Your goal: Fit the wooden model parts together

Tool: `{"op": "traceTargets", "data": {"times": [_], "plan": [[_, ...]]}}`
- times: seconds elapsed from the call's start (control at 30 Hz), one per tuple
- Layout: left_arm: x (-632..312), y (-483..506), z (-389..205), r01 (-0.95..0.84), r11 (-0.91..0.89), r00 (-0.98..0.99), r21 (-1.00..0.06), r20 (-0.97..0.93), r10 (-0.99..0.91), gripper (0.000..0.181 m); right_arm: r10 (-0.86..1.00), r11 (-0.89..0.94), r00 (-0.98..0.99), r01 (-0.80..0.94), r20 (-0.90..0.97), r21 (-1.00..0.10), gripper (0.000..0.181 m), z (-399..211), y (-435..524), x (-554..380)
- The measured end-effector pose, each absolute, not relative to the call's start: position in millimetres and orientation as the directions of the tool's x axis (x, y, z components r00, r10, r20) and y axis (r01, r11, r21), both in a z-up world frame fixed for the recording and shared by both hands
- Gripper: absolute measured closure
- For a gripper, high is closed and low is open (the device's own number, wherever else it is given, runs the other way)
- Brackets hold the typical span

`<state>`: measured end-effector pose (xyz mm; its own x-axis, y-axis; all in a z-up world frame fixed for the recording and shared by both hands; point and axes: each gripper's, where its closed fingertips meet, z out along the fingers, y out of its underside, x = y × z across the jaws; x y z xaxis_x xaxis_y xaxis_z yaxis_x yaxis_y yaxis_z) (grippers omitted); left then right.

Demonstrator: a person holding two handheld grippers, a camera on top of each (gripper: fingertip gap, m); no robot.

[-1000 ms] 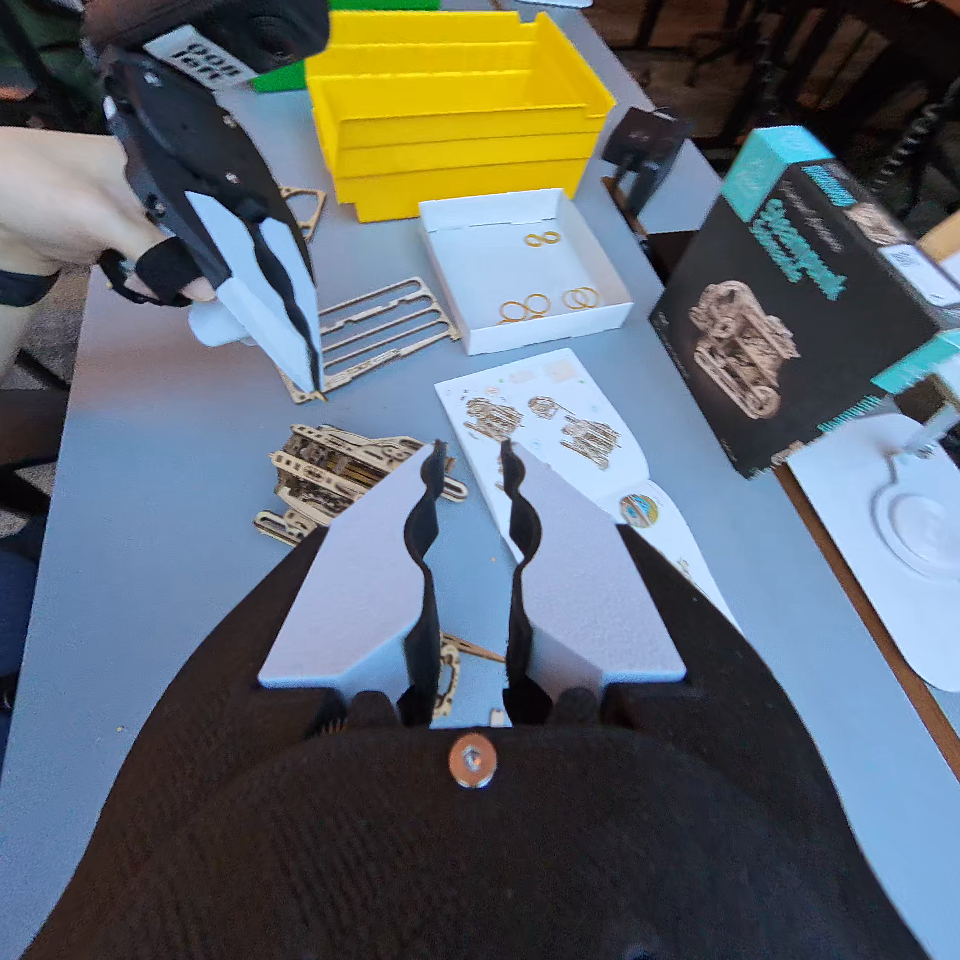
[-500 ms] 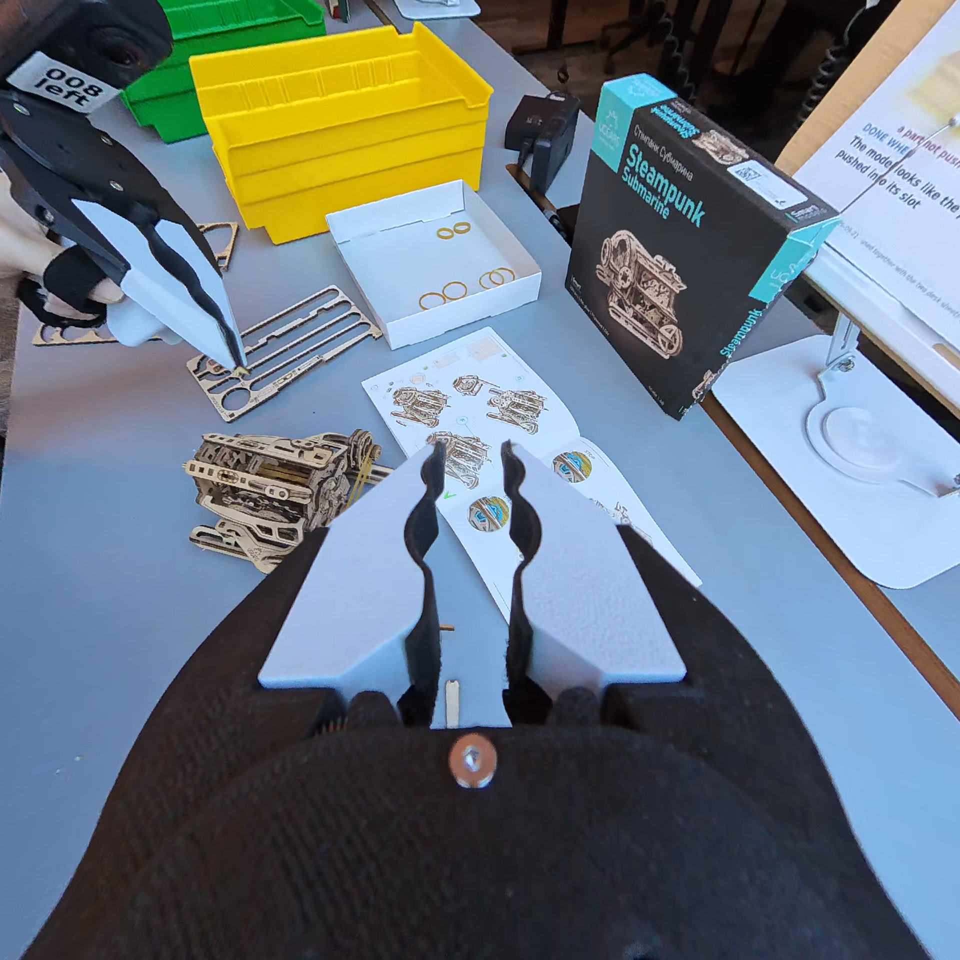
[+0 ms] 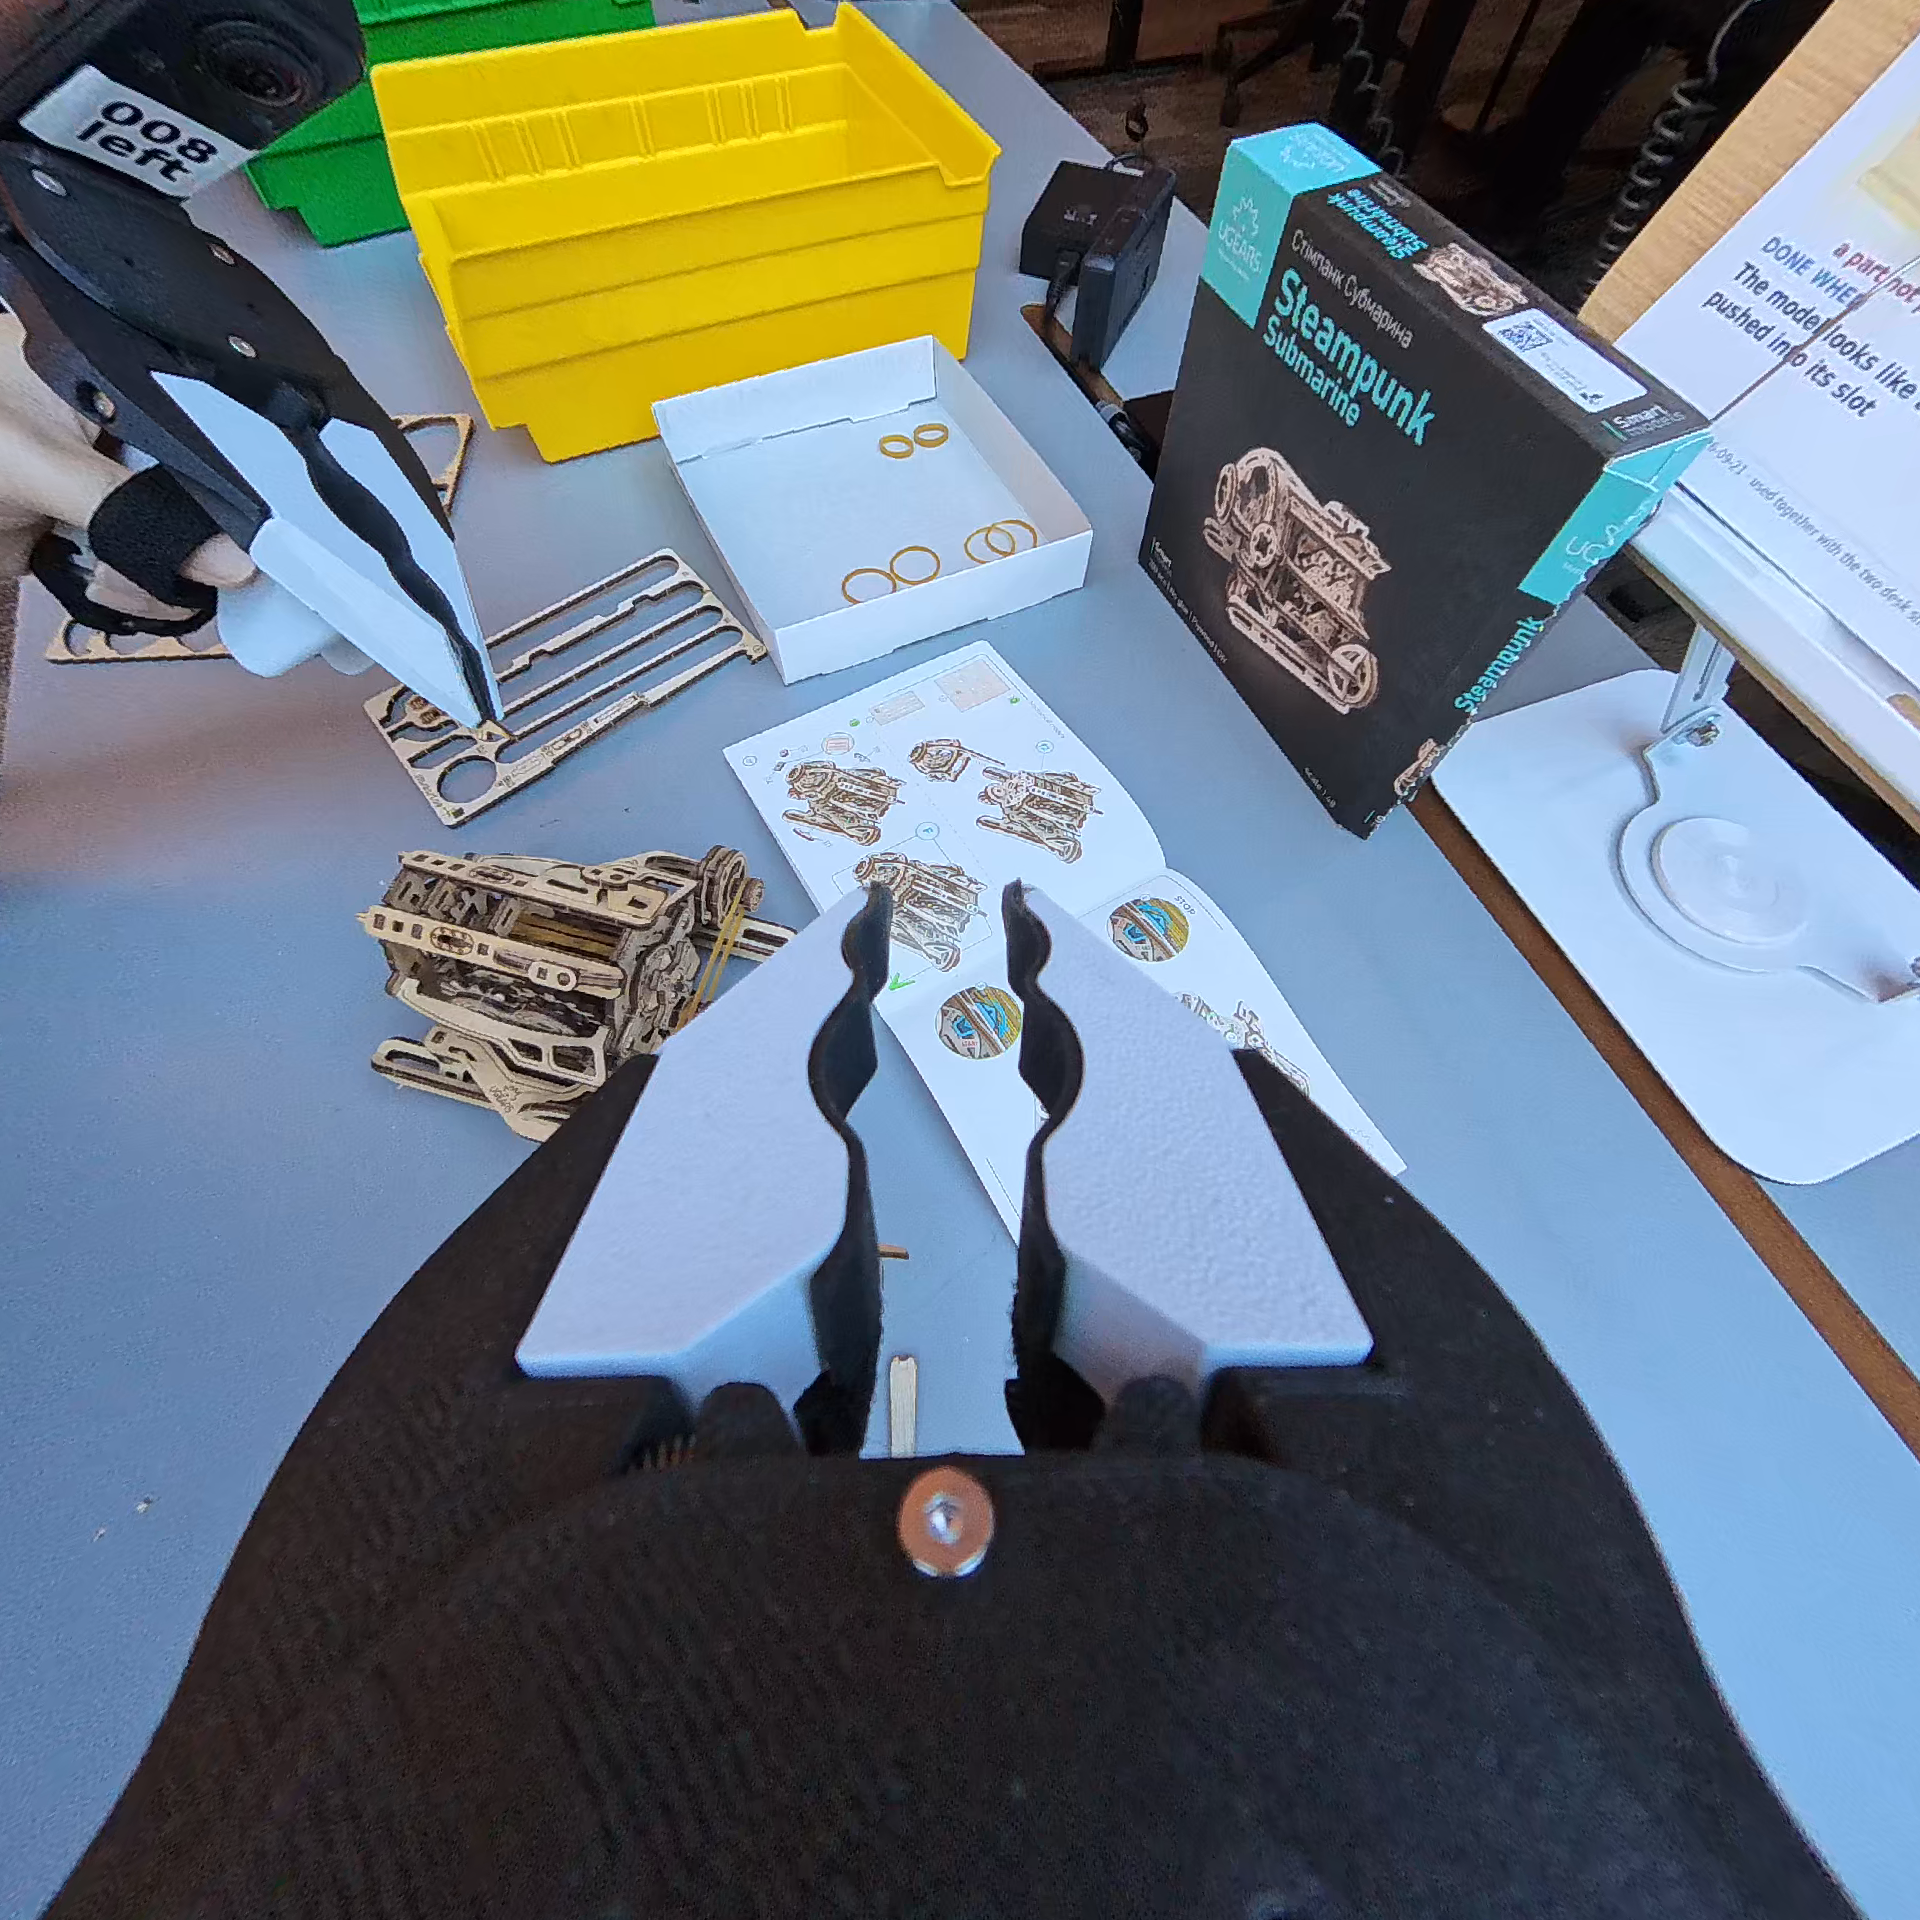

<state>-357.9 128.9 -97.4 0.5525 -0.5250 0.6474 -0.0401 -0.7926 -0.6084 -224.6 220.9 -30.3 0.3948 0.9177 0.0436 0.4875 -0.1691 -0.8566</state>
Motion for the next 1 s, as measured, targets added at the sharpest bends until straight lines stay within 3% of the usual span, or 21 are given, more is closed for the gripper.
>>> {"op": "traceTargets", "data": {"times": [1.0], "plan": [[-343, 110, -102, -0.066, -0.796, 0.569, -0.602, 0.633, -0.525, 0.181, 0.937, -0.131, 0.345, 0.484, 0.050, -0.865, 0.161, -24, 204, -239]]}}
